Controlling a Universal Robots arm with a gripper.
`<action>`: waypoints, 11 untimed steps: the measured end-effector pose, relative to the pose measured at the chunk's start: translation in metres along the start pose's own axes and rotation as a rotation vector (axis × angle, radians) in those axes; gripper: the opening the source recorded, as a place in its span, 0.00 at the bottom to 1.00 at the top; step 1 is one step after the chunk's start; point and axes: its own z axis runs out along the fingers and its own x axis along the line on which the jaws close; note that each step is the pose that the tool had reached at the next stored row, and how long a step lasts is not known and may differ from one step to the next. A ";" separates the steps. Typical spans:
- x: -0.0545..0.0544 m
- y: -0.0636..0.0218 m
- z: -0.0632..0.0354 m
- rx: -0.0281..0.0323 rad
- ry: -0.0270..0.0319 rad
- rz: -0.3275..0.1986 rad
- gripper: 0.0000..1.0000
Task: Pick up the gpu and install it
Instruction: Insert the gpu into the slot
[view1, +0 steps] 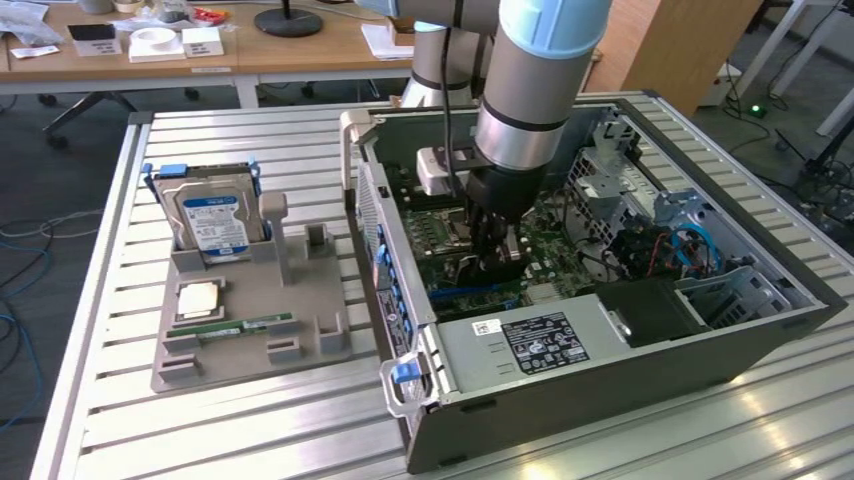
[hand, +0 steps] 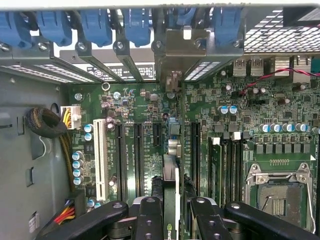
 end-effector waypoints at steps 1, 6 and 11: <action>0.000 0.0000 0.0002 0.0001 -0.0003 0.000 0.26; 0.000 0.0014 0.0004 0.0002 -0.0005 0.000 0.26; 0.000 0.0015 0.0003 0.0002 -0.0004 -0.001 0.26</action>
